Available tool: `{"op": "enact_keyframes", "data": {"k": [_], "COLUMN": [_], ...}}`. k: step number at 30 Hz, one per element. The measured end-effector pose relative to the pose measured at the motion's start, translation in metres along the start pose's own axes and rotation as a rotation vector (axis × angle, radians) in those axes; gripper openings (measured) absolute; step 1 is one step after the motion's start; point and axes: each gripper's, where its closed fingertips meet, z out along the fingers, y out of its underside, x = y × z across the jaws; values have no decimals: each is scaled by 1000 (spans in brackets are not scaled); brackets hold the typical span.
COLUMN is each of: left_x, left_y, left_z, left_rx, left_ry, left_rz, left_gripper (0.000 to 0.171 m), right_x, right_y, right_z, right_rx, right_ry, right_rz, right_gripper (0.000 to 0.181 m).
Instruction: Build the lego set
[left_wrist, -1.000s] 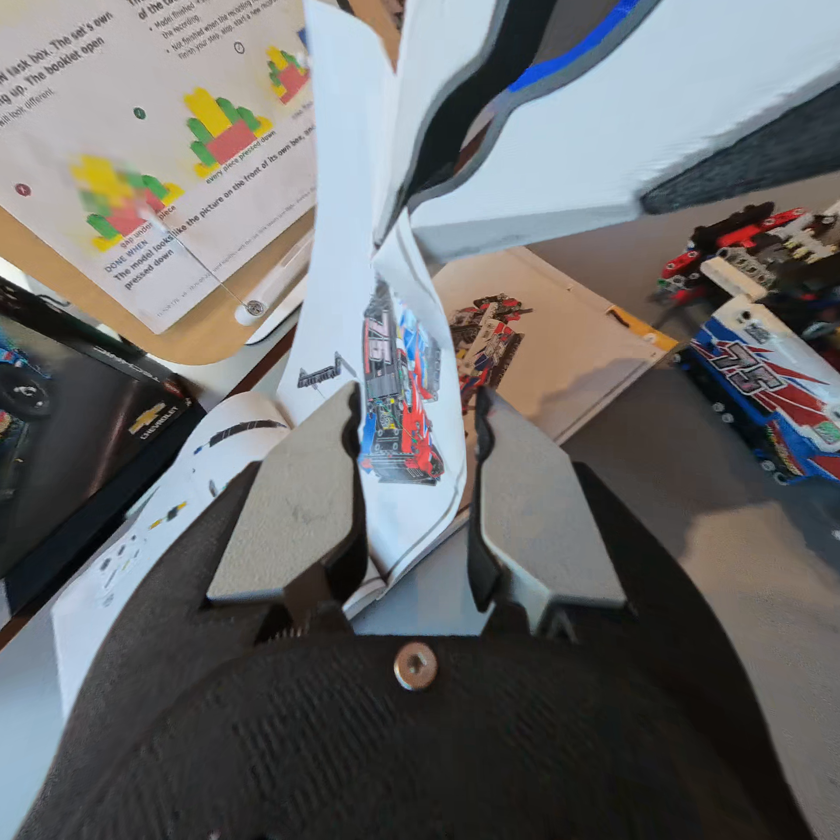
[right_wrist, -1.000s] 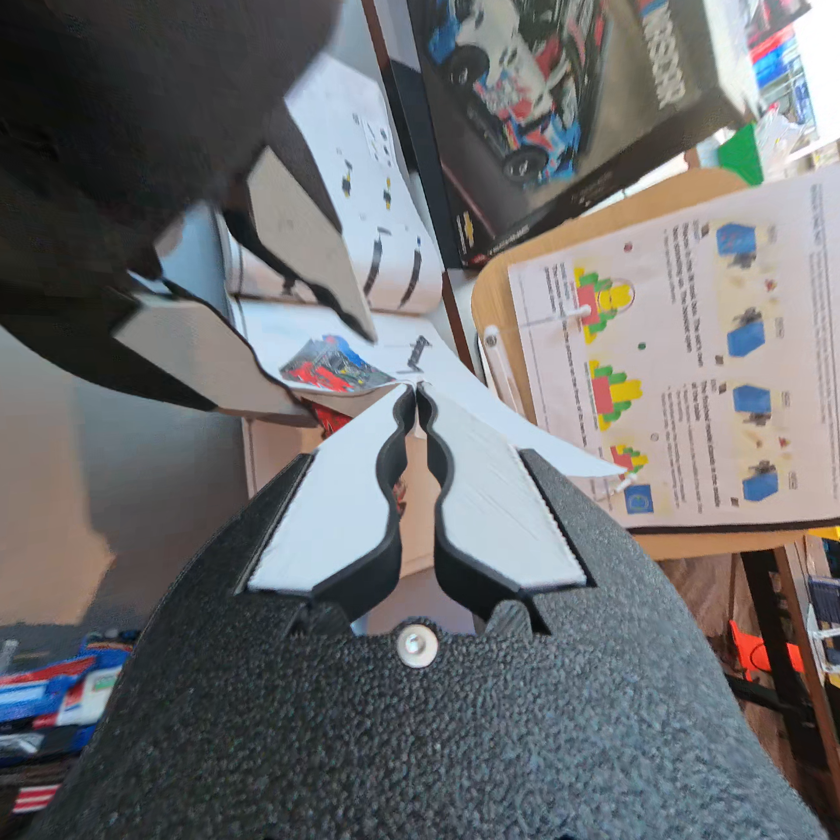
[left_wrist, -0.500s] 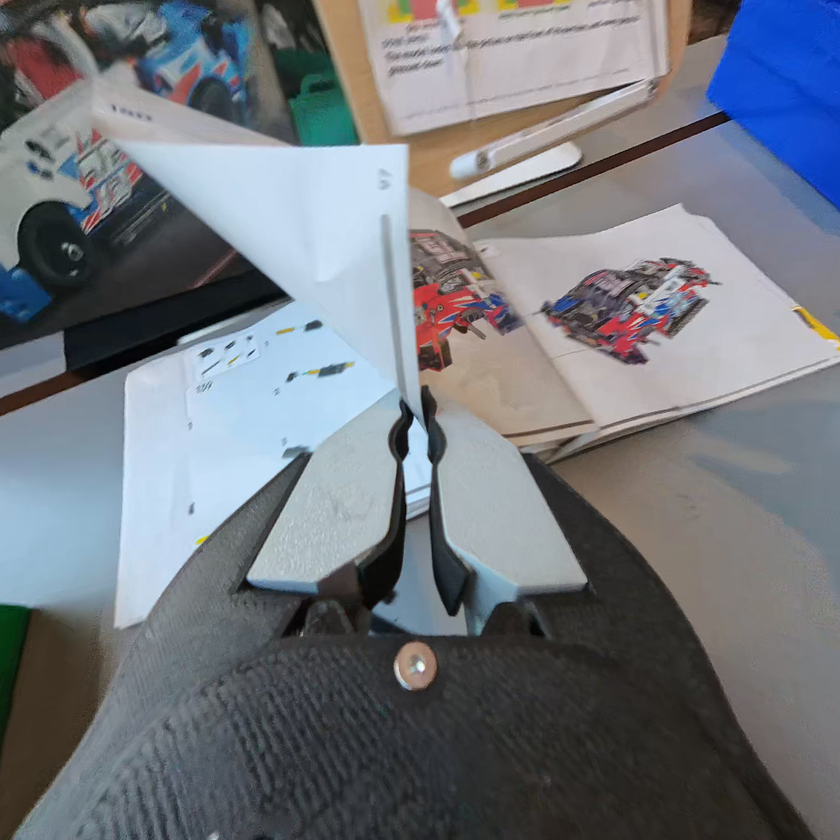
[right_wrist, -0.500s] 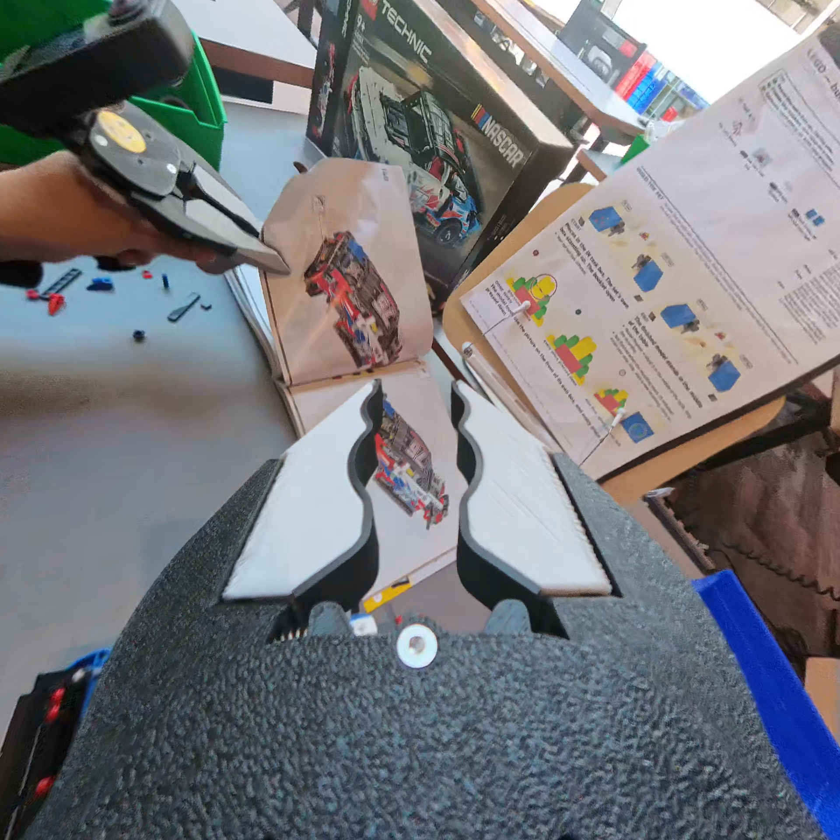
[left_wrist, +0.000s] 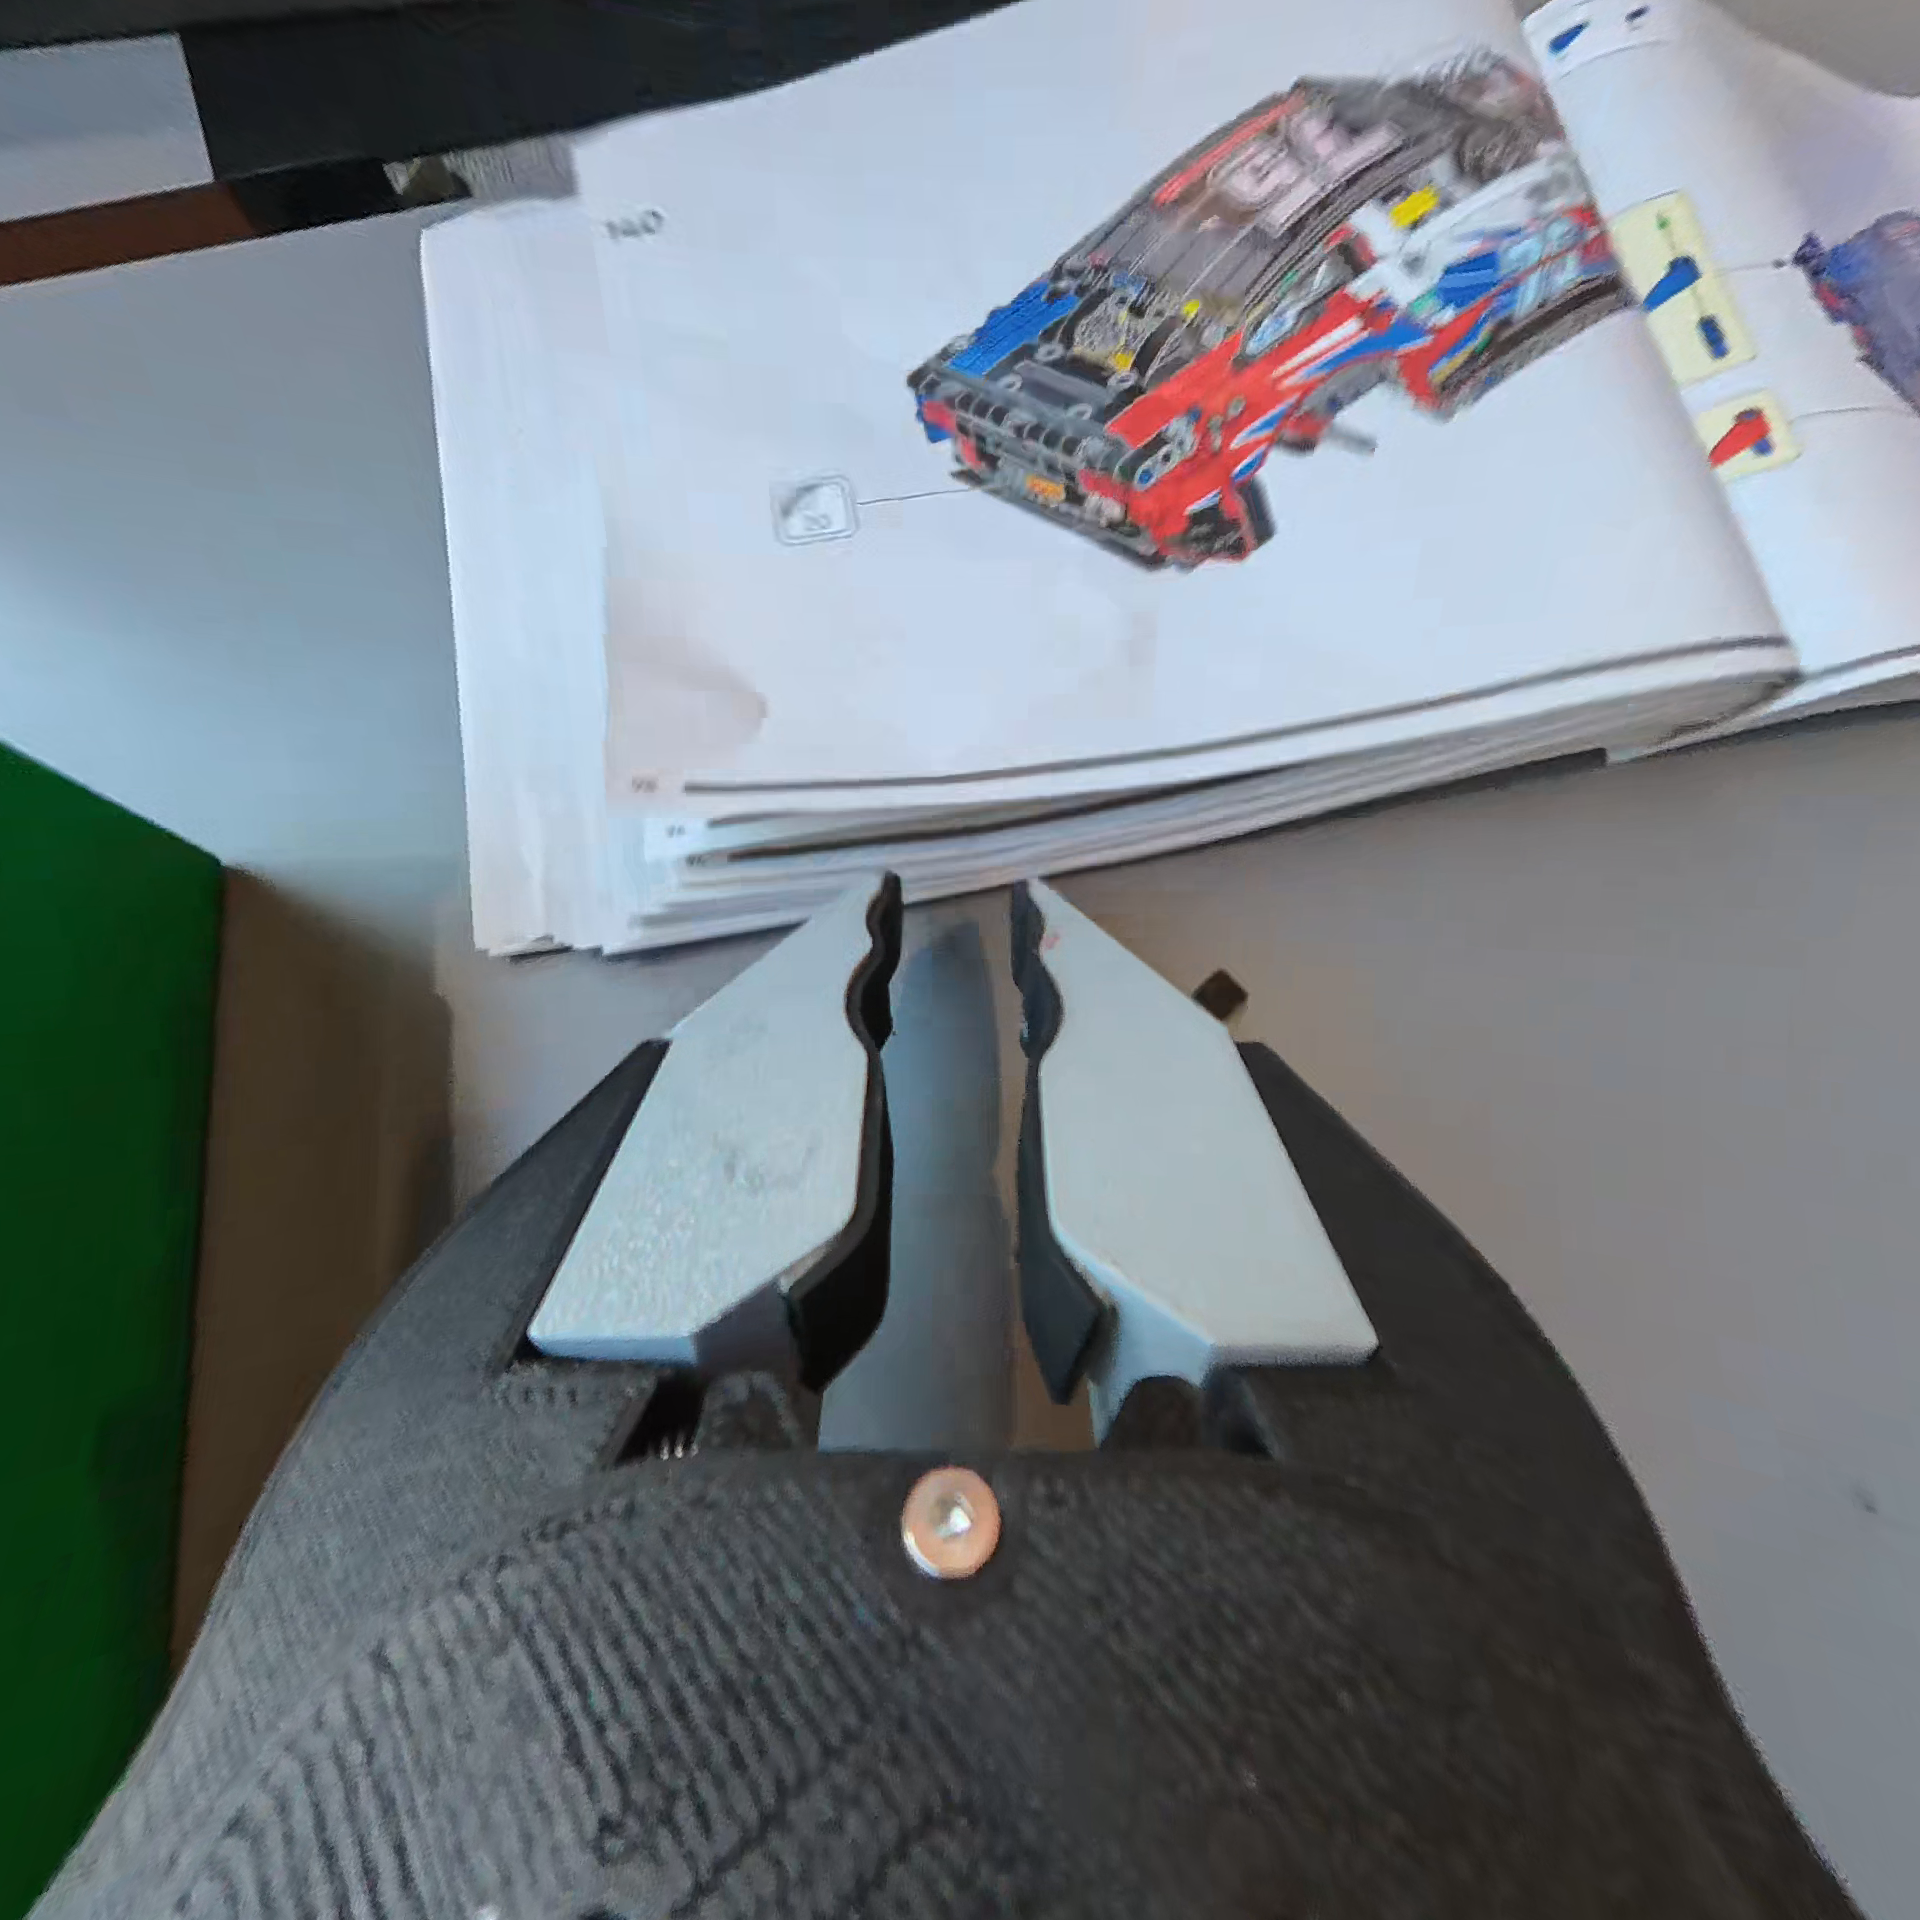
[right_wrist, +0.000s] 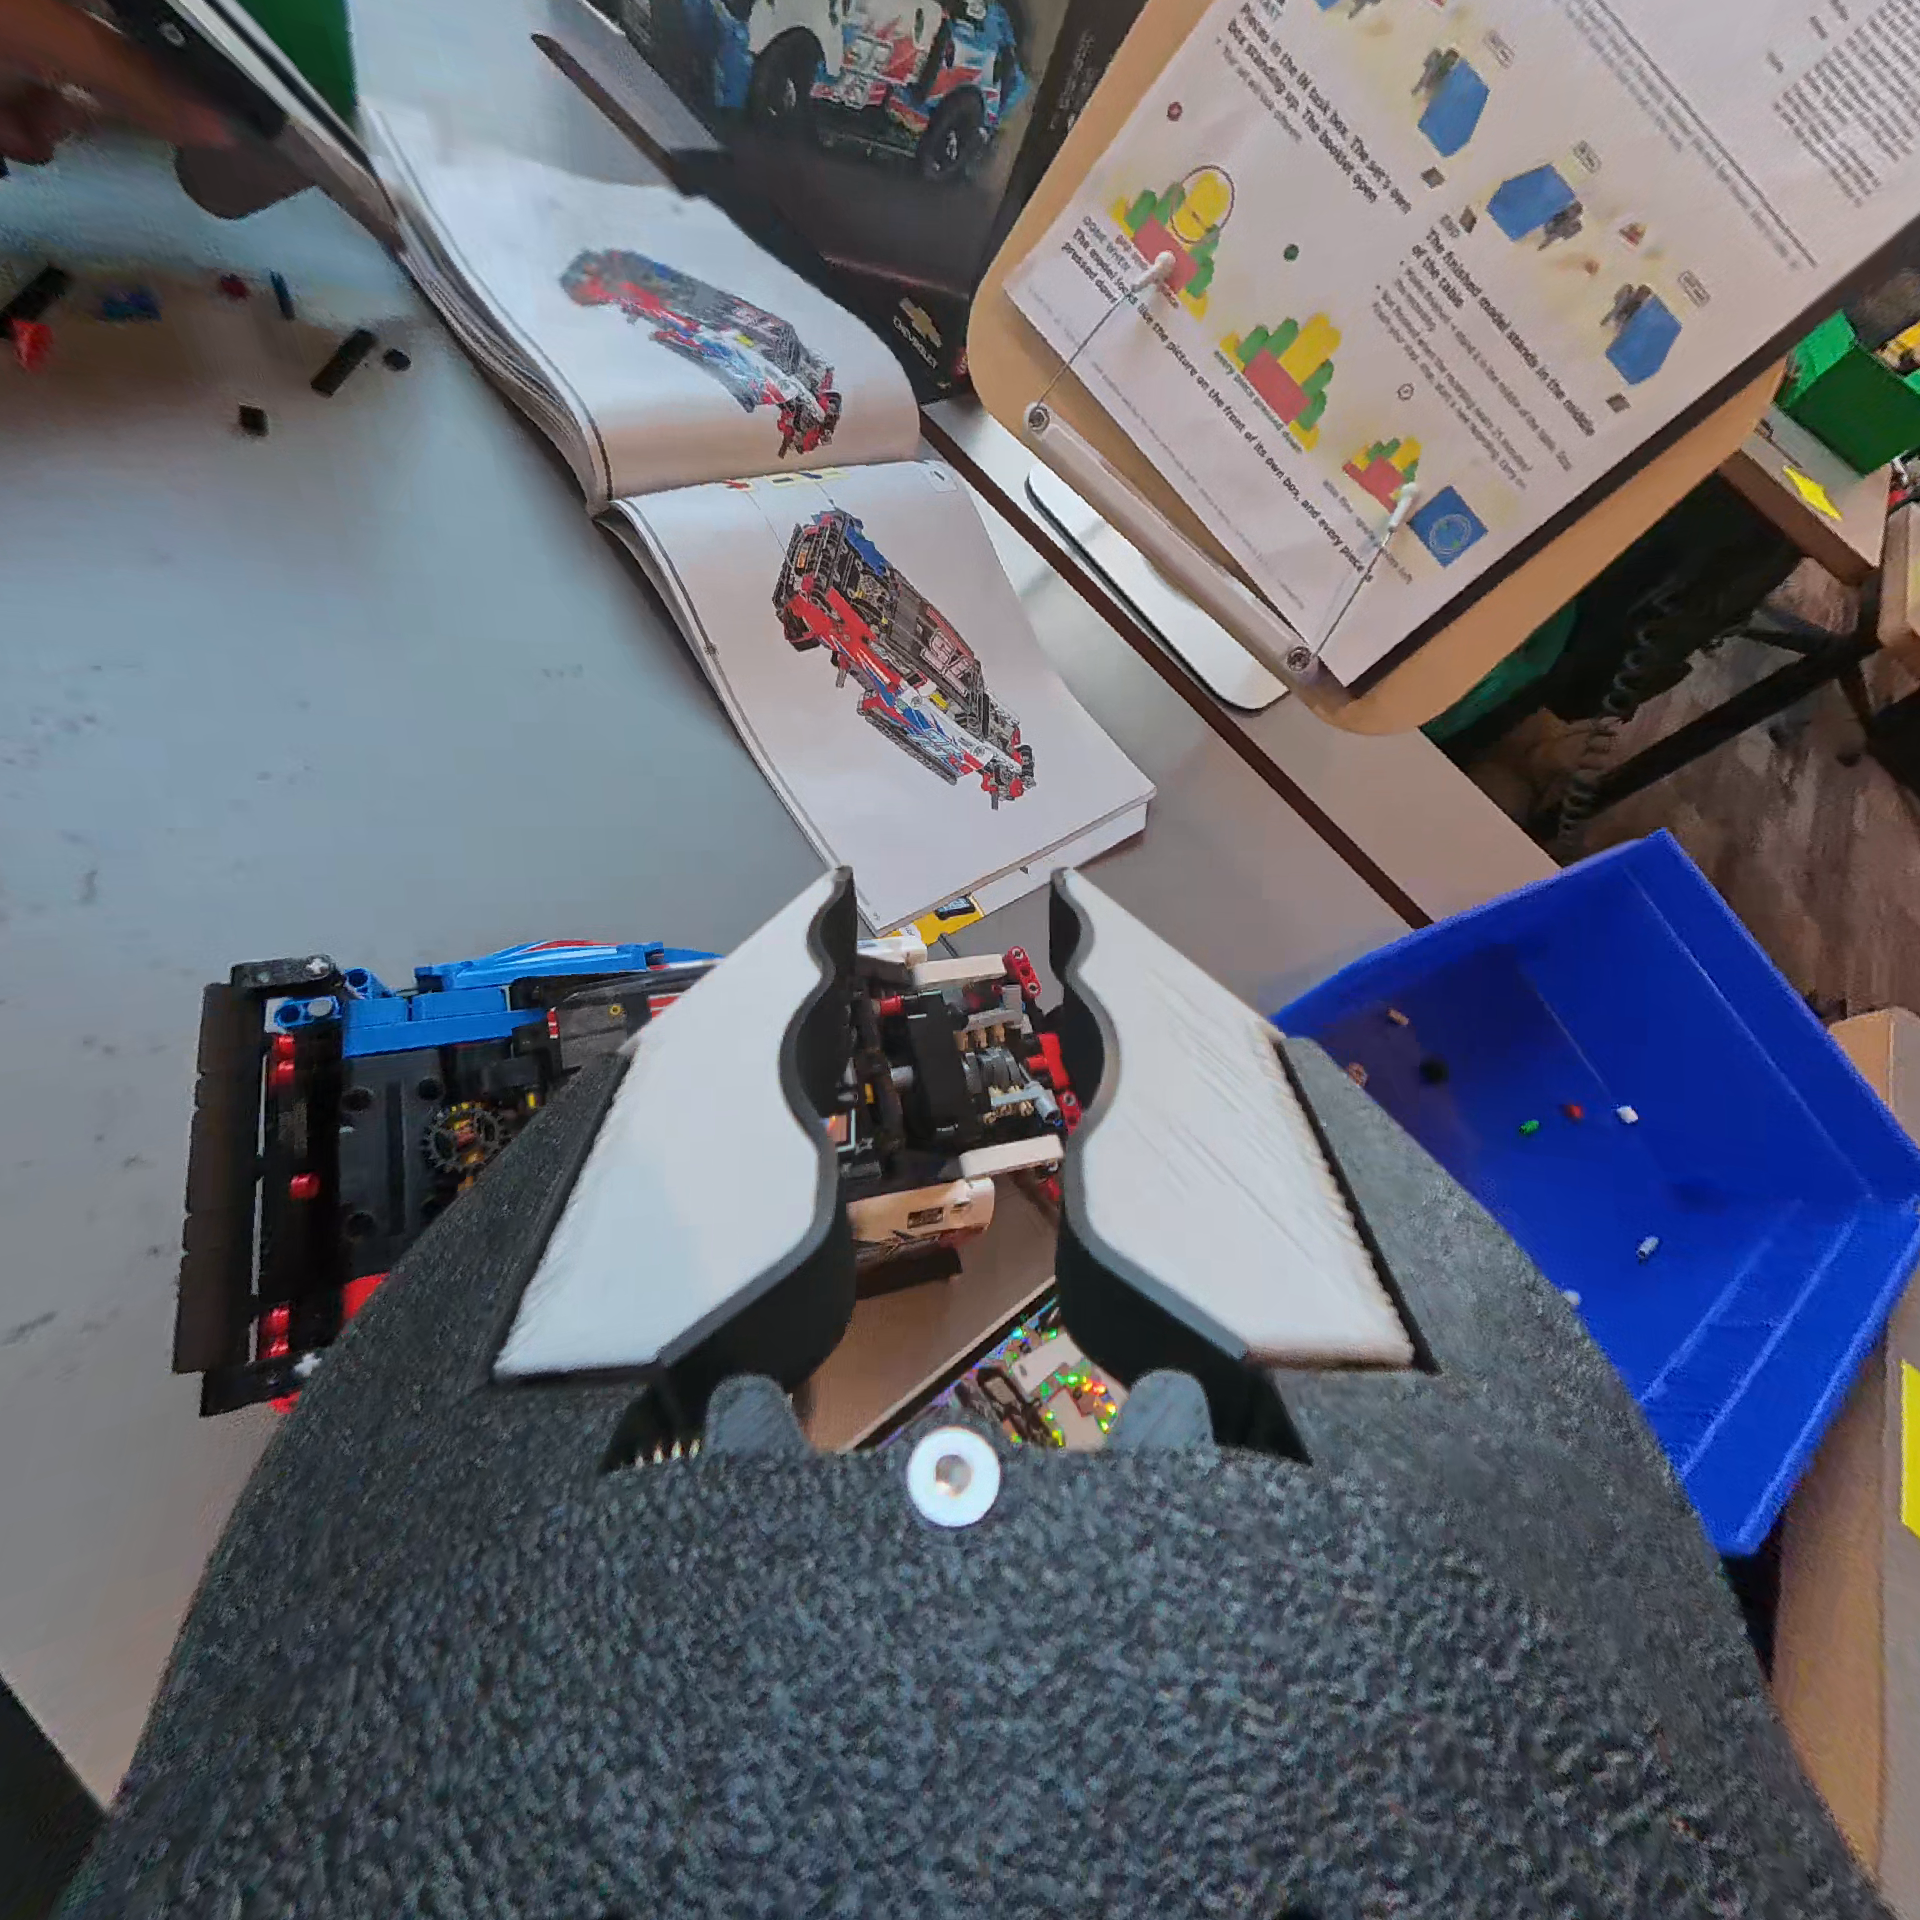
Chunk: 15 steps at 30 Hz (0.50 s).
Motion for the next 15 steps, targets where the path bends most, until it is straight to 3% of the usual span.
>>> {"op": "enact_keyframes", "data": {"k": [5,8,11,15], "left_x": [-7,-1,2,1], "left_y": [14,7,5,7], "left_z": [-17,-40,-60,-65], "left_rx": [-4,100,204,294], "left_ry": [-7,14,3,3], "left_rz": [-6,-6,28,45], "left_gripper": [16,17,30,46], "right_x": [-5,-16,-34,-58], "right_y": [-9,-26,-50,-80], "right_z": [-7,6,34,99], "right_rx": [25,11,-13,-65], "right_ry": [-15,-46,-108,-210], "right_rz": [49,18,-18,-10], "right_gripper": [35,36,36,36]}}
